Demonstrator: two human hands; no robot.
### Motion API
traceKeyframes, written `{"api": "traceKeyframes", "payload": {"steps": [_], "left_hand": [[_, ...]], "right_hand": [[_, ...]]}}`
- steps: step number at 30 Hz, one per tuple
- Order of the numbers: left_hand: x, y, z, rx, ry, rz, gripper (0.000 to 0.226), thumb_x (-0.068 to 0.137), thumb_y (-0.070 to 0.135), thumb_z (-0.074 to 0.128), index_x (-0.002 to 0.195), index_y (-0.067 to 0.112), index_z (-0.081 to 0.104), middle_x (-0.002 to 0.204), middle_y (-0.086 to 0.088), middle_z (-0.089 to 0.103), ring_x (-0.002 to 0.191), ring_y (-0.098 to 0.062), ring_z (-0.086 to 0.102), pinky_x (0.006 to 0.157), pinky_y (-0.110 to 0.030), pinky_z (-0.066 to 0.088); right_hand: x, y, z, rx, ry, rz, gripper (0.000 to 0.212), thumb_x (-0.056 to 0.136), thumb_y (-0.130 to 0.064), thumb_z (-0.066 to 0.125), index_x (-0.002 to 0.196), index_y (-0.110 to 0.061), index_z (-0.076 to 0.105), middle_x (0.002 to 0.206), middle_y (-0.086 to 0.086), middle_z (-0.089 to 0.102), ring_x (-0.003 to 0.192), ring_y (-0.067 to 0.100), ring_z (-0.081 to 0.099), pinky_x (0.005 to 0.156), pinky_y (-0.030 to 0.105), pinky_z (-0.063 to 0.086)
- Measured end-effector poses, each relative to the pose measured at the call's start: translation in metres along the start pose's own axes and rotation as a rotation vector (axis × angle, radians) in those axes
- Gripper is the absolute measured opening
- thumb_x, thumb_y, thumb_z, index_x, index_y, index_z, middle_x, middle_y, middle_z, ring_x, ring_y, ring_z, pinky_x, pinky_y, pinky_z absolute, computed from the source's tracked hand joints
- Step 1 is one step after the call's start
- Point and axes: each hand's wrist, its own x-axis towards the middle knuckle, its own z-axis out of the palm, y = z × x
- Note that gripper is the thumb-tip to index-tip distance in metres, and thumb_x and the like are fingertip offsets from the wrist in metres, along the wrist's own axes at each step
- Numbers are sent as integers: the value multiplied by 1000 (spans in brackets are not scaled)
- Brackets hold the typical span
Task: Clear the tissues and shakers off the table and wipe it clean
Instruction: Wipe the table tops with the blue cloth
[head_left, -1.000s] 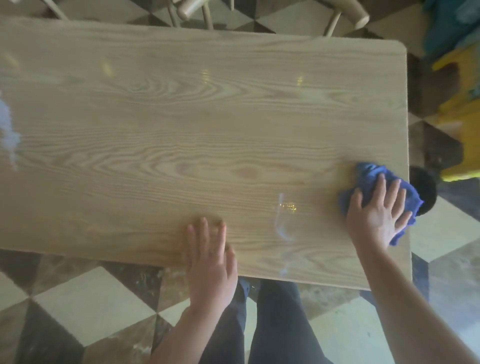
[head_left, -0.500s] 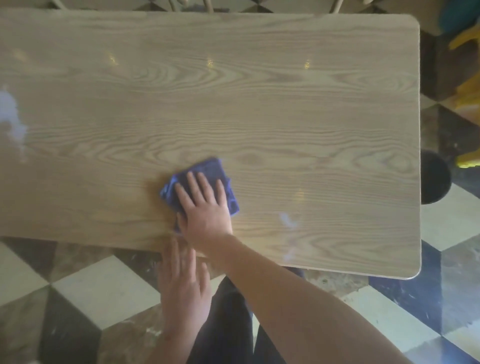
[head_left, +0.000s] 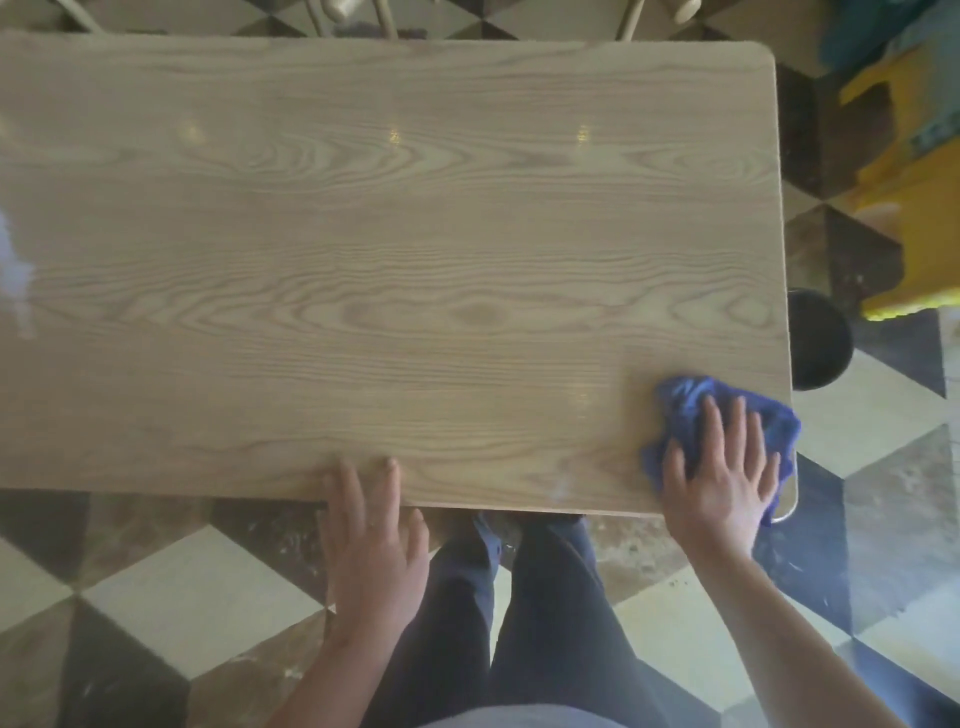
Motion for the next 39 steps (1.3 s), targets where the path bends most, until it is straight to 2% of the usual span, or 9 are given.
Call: {"api": "traceKeyframes", "payload": {"steps": [4,7,15,18,23,27,30,33,39], "left_hand": [[1,0,3,20,22,49,66,92,46,40,154,35,20,166,-13,5,152,-36,-1,120,-57,19],[0,-7,1,45,13,89,67,93,47,37,155,36,15,166,-12,3,152,-36,-2,120,-57,20],[-9,-41,-11,137,-59,129,72,86,46,38,154,35,20,166,-6,12,152,-32,10,118,-57,23],[-14,-51,-19,139,-79,66,73,82,46,42,152,34,25,164,-7,18,149,-36,20,113,-57,31],[-13,-46,-24,152,-81,65,76,81,45,46,153,33,24,164,-8,19,149,-33,19,113,-55,30],[-13,-36,-27,90,-137,22,75,88,43,51,154,39,14,166,-5,5,152,-29,11,116,-52,31],[-8,-18,-36,61,-170,8,66,92,41,45,153,40,18,165,-5,4,152,-28,9,117,-47,29],[-2,2,-44,21,-194,-7,65,94,41,42,153,40,15,166,-4,-2,153,-27,6,118,-44,29],[-7,17,-37,-22,-222,-54,71,91,42,46,153,43,9,165,-2,-9,153,-24,-5,110,-45,44]], "right_hand": [[-3,-5,3,66,55,263,70,92,-50,26,157,-23,19,167,4,10,153,22,4,122,55,4],[-4,-57,18,89,62,267,73,90,-51,31,157,-23,22,167,5,11,153,24,7,122,55,4],[-69,-205,70,25,-164,-544,64,95,-44,37,156,-27,26,166,4,17,154,25,7,122,57,8],[-83,-209,80,-3,-188,-722,62,96,-43,41,154,-25,31,165,5,20,153,26,13,121,57,11],[-69,-166,72,-62,-184,-881,61,96,-46,43,153,-29,33,164,-1,24,152,22,19,122,53,12],[-56,-86,46,-117,-158,-787,62,94,-49,45,153,-31,34,163,-3,26,151,21,24,121,53,17],[-35,-13,18,-156,-128,-653,62,94,-49,40,153,-29,36,162,0,28,149,25,28,121,54,19],[-11,44,-9,-167,-114,-465,64,95,-51,31,155,-27,31,163,2,25,151,25,20,122,52,16],[16,57,-17,-188,-139,-331,65,98,-51,18,158,-26,20,166,2,12,154,24,4,123,52,8]]}}
